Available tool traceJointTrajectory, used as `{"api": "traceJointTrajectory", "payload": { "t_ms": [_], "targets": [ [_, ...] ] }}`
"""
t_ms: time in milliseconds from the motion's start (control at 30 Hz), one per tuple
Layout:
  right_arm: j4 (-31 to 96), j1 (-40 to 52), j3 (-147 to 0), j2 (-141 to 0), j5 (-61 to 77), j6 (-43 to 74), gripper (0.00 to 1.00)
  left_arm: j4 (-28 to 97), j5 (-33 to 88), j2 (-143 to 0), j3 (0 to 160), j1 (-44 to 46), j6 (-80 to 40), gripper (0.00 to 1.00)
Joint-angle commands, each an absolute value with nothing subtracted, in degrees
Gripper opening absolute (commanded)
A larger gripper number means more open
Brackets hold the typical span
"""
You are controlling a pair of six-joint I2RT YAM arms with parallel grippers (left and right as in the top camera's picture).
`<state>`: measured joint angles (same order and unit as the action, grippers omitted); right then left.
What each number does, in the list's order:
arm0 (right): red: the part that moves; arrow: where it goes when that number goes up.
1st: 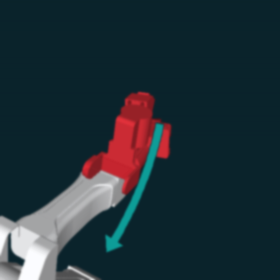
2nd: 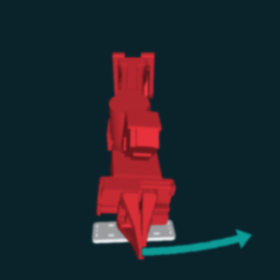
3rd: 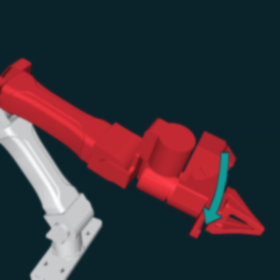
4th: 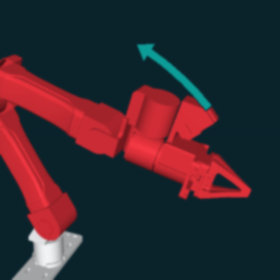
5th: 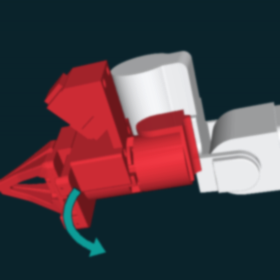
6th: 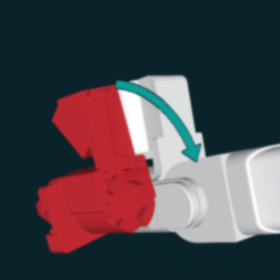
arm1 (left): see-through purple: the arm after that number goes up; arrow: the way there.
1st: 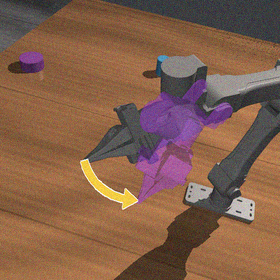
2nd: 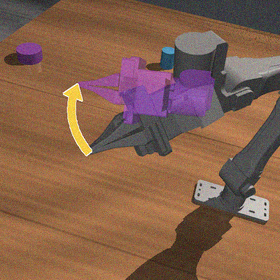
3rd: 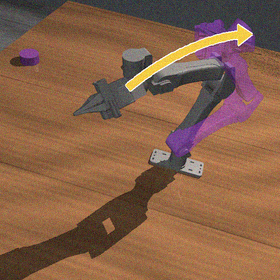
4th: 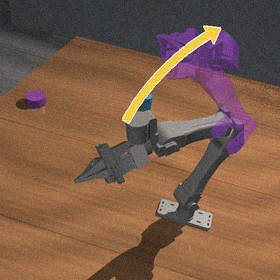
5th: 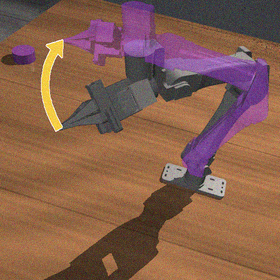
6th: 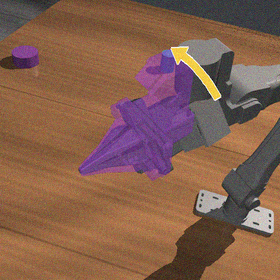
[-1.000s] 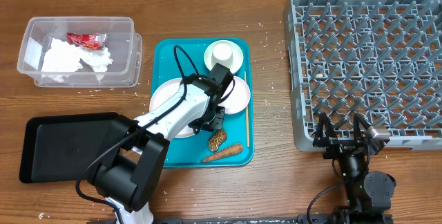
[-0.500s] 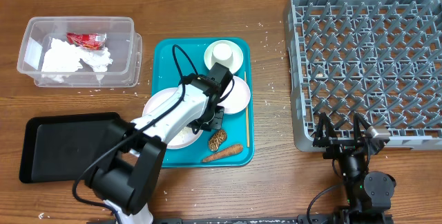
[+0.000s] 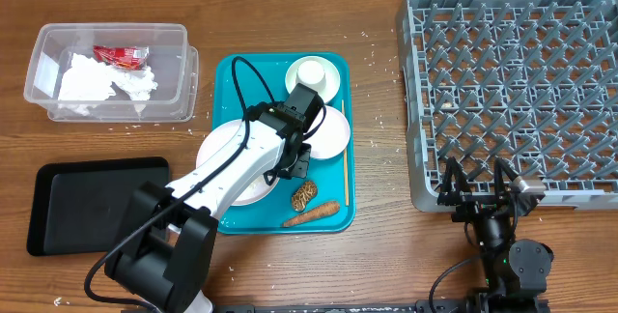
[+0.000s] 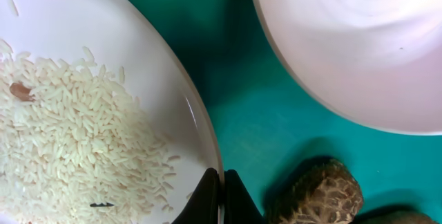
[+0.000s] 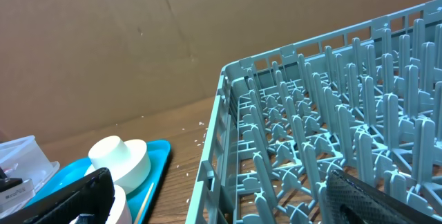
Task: Sort waste into correct bins and load items into the dishwasher
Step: 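Reach the left gripper to the rice plate rim and grip it, then lift the rice plate and carry it over the black tray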
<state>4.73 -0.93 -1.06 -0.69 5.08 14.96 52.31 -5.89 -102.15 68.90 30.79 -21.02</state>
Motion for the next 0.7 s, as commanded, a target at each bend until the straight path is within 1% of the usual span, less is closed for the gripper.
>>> {"api": "traceJointTrajectory", "payload": {
  "t_ms": [0, 333, 567, 667],
  "targets": [
    [4.40, -0.64, -0.47, -0.16, 4.58, 14.94, 1.00, 52.66, -8.45, -100.60, 69.30, 31.14, -23.09, 0.04],
    [4.40, -0.64, -0.47, -0.16, 4.58, 14.94, 1.00, 58.24, -13.58, -100.60, 75.00, 31.18, -24.49, 0.04],
    [4.40, -0.64, -0.47, -0.16, 4.60, 14.94, 1.00, 61.39, -14.50, -100.60, 78.91, 31.18, -24.53, 0.04],
    [4.40, -0.64, -0.47, -0.16, 4.58, 14.96, 1.00, 64.31, -18.52, -100.60, 80.68, 31.33, -26.94, 0.04]
  ]
}}
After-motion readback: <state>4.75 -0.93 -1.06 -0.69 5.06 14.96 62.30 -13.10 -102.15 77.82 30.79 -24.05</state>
